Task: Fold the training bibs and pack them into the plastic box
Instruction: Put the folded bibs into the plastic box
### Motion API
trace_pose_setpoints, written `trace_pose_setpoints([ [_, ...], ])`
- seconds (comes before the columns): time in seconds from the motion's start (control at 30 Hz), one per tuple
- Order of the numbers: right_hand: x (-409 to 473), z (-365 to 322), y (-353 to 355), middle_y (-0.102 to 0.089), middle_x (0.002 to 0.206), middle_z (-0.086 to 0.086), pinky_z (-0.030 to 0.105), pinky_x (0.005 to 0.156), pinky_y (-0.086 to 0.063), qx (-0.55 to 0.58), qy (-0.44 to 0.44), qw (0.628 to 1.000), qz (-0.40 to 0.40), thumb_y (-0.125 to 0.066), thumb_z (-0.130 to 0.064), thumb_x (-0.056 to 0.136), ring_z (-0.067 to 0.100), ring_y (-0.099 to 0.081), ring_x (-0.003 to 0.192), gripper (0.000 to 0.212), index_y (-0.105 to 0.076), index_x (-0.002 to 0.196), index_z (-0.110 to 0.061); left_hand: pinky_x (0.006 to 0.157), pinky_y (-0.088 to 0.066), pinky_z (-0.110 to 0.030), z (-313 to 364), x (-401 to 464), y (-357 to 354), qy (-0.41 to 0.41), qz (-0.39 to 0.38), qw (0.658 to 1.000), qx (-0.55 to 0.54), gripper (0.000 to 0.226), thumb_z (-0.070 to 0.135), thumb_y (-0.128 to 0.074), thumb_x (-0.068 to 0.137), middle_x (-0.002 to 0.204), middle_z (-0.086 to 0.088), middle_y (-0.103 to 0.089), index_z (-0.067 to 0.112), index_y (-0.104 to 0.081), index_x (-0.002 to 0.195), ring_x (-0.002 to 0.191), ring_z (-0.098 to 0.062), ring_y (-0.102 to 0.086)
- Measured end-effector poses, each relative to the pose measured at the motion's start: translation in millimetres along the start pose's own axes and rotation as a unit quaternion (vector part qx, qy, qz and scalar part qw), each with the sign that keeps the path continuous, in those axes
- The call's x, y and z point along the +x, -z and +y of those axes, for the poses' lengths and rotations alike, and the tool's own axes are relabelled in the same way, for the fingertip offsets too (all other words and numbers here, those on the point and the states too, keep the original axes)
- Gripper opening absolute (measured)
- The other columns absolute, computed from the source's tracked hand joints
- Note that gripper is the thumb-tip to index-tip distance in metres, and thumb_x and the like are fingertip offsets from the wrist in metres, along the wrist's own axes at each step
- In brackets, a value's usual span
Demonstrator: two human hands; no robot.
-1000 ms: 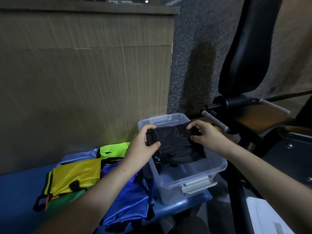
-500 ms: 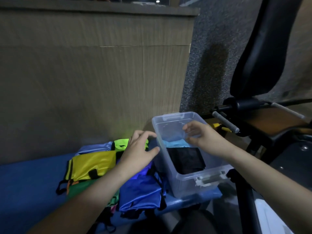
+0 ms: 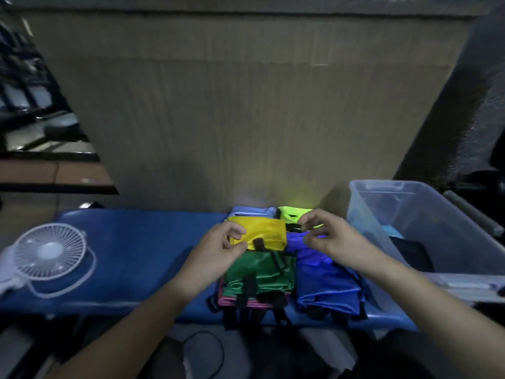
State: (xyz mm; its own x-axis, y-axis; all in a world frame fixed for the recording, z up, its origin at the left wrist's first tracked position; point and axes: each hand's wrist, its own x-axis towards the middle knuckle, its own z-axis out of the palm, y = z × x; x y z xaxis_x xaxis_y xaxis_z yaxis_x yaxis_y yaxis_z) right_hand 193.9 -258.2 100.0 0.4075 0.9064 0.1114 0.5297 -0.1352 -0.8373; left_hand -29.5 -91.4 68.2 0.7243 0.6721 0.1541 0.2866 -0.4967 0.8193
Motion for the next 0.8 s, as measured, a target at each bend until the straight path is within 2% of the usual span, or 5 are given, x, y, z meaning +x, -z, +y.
trace_pose_setpoints([
  [0.2, 34.3, 27.3, -51.6, -0.063, 0.104, 0.010, 0.027, 0.073, -0.049, -0.022, -0.068, 0.997, -0.012, -0.073, -0.008, 0.086, 0.021, -0.061, 0.081, 0.027, -0.062, 0.104, -0.025, 0.071, -0.046, -0.022, -64.6, 0.8, 31.1, 0.089, 0.021, 0.995, -0.031, 0.013, 0.022, -0.066, 0.095, 0.106, 0.010, -0.064, 0.029, -0.062, 0.105, 0.084, -0.012, -0.065],
  [0.3, 53.9, 44.1, -57.7, -0.061, 0.106, 0.010, 0.026, 0.072, -0.049, -0.032, -0.106, 0.994, 0.010, -0.075, -0.010, 0.085, 0.017, -0.060, 0.080, 0.030, -0.060, 0.105, -0.026, 0.070, -0.046, -0.023, -89.3, 16.5, 28.5, 0.129, 0.002, 0.990, -0.047, 0.017, 0.025, -0.065, 0.096, 0.107, 0.009, -0.064, 0.035, -0.060, 0.108, 0.086, -0.008, -0.065],
  [0.43, 77.6, 66.5, -59.8, -0.060, 0.105, 0.003, 0.036, 0.072, -0.054, -0.072, -0.128, 0.989, 0.028, -0.072, -0.012, 0.087, 0.025, -0.067, 0.084, 0.032, -0.058, 0.111, -0.029, 0.077, -0.047, -0.022, -109.9, 50.0, 15.3, 0.147, -0.001, 0.987, -0.060, 0.027, 0.032, -0.066, 0.094, 0.114, 0.010, -0.062, 0.044, -0.056, 0.116, 0.099, -0.007, -0.064],
  [0.63, 109.4, 96.7, -63.2, -0.060, 0.102, 0.001, 0.044, 0.080, -0.055, -0.069, -0.149, 0.986, 0.030, -0.072, -0.014, 0.087, 0.022, -0.064, 0.088, 0.039, -0.054, 0.116, -0.033, 0.103, -0.045, -0.037, -116.6, 104.3, -14.4, 0.184, -0.038, 0.979, -0.077, 0.068, 0.045, -0.073, 0.087, 0.134, 0.002, -0.054, 0.035, -0.040, 0.144, 0.122, -0.015, -0.054],
  [0.8, 131.9, 112.3, -65.4, -0.062, 0.110, 0.000, 0.036, 0.078, -0.053, -0.067, -0.178, 0.982, 0.015, -0.075, -0.026, 0.086, 0.019, -0.062, 0.090, 0.051, -0.048, 0.129, -0.033, 0.111, -0.042, -0.042, -128.8, 133.0, -31.2, 0.209, -0.051, 0.975, -0.064, 0.103, 0.061, -0.083, 0.066, 0.146, 0.005, -0.049, 0.026, -0.035, 0.151, 0.133, -0.016, -0.048],
])
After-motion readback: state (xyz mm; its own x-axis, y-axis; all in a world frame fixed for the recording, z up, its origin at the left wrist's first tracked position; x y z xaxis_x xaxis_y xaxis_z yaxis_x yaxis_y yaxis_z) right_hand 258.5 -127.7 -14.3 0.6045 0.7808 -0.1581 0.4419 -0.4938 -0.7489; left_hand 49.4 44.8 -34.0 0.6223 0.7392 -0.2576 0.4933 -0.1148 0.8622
